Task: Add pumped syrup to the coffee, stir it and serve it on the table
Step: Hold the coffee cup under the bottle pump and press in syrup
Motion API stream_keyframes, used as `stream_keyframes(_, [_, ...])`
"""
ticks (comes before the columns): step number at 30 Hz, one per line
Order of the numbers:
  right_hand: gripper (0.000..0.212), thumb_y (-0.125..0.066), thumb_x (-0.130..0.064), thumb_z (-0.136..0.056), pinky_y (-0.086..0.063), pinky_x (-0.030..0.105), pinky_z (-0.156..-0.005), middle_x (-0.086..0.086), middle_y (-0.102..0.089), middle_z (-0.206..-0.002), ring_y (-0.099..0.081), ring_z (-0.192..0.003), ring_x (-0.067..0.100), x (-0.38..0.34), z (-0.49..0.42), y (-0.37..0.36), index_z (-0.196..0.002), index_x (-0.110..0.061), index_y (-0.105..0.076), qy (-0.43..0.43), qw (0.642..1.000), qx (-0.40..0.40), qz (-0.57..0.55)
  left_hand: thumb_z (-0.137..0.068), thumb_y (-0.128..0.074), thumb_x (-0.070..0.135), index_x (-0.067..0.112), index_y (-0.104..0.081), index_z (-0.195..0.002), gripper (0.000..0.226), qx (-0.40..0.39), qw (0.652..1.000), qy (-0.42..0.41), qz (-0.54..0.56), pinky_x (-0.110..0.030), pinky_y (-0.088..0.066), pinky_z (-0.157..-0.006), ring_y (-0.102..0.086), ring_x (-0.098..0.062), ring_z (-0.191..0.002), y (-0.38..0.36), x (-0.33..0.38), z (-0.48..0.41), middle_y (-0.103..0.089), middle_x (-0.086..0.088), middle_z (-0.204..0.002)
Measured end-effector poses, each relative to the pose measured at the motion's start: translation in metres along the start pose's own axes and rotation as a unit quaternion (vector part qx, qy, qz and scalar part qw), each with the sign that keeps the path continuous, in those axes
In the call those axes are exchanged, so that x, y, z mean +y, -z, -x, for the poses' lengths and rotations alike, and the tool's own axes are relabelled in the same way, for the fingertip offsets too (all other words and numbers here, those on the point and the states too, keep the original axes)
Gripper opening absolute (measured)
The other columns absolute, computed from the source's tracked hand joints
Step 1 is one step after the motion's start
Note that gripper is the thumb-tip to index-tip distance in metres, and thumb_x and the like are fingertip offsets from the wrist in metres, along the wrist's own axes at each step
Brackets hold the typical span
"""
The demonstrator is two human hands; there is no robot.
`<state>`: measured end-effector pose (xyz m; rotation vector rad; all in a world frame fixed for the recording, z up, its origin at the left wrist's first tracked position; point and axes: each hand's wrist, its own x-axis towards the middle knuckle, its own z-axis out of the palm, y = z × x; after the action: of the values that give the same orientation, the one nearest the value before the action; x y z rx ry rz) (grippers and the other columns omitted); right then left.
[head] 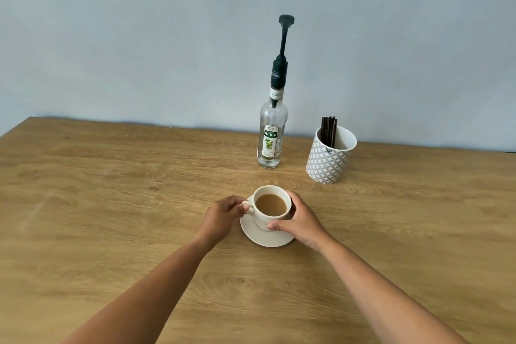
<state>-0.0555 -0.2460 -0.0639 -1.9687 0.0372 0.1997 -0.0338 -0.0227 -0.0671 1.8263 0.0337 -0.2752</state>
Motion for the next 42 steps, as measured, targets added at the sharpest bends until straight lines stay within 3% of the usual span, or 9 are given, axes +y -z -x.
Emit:
stream_keyframes(6, [0.093,-0.095,-0.031,-0.050,-0.048,0.035,-0.104,-0.012,-0.067,-0.120,-0.061,-0.114,0.005,-0.028,-0.011,0.019,-0.131,-0.036,-0.051,0.039,0.999,0.003,-0.018,-0.093,-0.068,0.025,0.021,-0.074,-0.090,0.008,-0.005,0.997,-0.019,0.074,-0.023,-0.055,-0.070,-0.073,-0.018,-0.084,0.007,0.024,-0.005,-0.078,0.000,-0.080])
stream_keyframes(11, [0.092,-0.095,-0.032,-0.050,-0.049,0.038,-0.103,-0.008,-0.069,-0.119,-0.064,-0.114,0.009,-0.066,-0.024,0.045,-0.132,-0.032,-0.052,0.081,0.996,0.003,-0.021,-0.100,-0.057,0.025,0.015,-0.066,-0.097,0.012,-0.049,0.990,-0.030,0.129,-0.030,-0.061,-0.067,-0.077,-0.022,-0.087,0.012,0.071,-0.010,-0.079,-0.003,-0.092])
stream_keyframes(17, [0.086,-0.094,-0.034,-0.050,-0.051,0.018,-0.086,-0.019,-0.071,-0.111,-0.065,-0.108,0.000,-0.111,-0.035,0.071,-0.127,-0.033,-0.056,0.116,0.993,0.007,-0.019,-0.102,-0.049,0.034,0.014,-0.059,-0.103,0.022,-0.096,0.980,-0.033,0.171,-0.040,-0.063,-0.071,-0.075,-0.033,-0.094,0.017,0.125,-0.013,-0.072,-0.007,-0.109])
stream_keyframes(23, [0.076,-0.092,-0.037,-0.052,-0.052,0.027,-0.090,-0.013,-0.073,-0.112,-0.067,-0.107,0.005,-0.148,-0.049,0.094,-0.121,-0.035,-0.060,0.134,0.991,0.004,-0.026,-0.098,-0.056,0.037,0.006,-0.057,-0.111,0.033,-0.106,0.970,-0.029,0.215,-0.041,-0.064,-0.069,-0.071,-0.040,-0.087,0.025,0.170,-0.023,-0.063,-0.017,-0.104])
stream_keyframes(29, [0.085,-0.093,-0.037,-0.059,-0.051,0.036,-0.100,-0.005,-0.070,-0.120,-0.064,-0.114,0.010,-0.187,-0.067,0.116,-0.133,-0.024,-0.054,0.153,0.988,-0.016,0.006,-0.097,-0.059,0.032,0.009,-0.056,-0.102,0.024,-0.069,0.966,-0.037,0.246,-0.041,-0.063,-0.066,-0.070,-0.043,-0.085,0.032,0.207,-0.036,-0.062,-0.020,-0.099])
stream_keyframes(33, [0.083,-0.066,-0.063,-0.072,-0.054,0.032,-0.092,-0.003,-0.066,-0.121,-0.064,-0.109,0.011,-0.220,-0.075,0.135,-0.141,-0.023,-0.046,0.149,0.988,0.031,0.016,-0.096,-0.059,0.031,0.010,-0.055,-0.093,0.022,-0.053,0.964,-0.053,0.255,-0.037,-0.061,-0.058,-0.071,-0.039,-0.078,0.037,0.225,-0.046,-0.063,-0.019,-0.095])
stream_keyframes(35, [0.065,-0.048,-0.072,-0.079,-0.054,0.035,-0.091,0.006,-0.064,-0.124,-0.063,-0.111,0.016,-0.241,-0.081,0.146,-0.126,-0.027,-0.052,0.154,0.986,0.068,0.008,-0.096,-0.061,0.032,0.010,-0.056,-0.093,0.022,-0.047,0.964,-0.061,0.253,-0.036,-0.061,-0.058,-0.071,-0.038,-0.076,0.040,0.232,-0.050,-0.064,-0.017,-0.093])
stream_keyframes(38, [0.056,-0.038,-0.071,-0.089,-0.049,0.039,-0.093,0.016,-0.060,-0.125,-0.057,-0.117,0.029,-0.276,-0.099,0.158,-0.117,-0.025,-0.054,0.144,0.983,0.110,0.011,-0.095,-0.061,0.033,0.011,-0.057,-0.095,0.023,-0.041,0.967,-0.072,0.241,-0.036,-0.061,-0.059,-0.070,-0.037,-0.077,0.043,0.240,-0.055,-0.066,-0.016,-0.092])
stream_keyframes(42, [0.069,-0.036,-0.066,-0.094,-0.047,0.040,-0.091,0.015,-0.057,-0.126,-0.054,-0.120,0.030,-0.319,-0.132,0.160,-0.130,-0.009,-0.051,0.095,0.987,0.104,0.073,-0.096,-0.060,0.036,0.012,-0.057,-0.093,0.025,-0.041,0.966,-0.079,0.245,-0.036,-0.061,-0.058,-0.071,-0.037,-0.078,0.044,0.247,-0.058,-0.066,-0.017,-0.093])
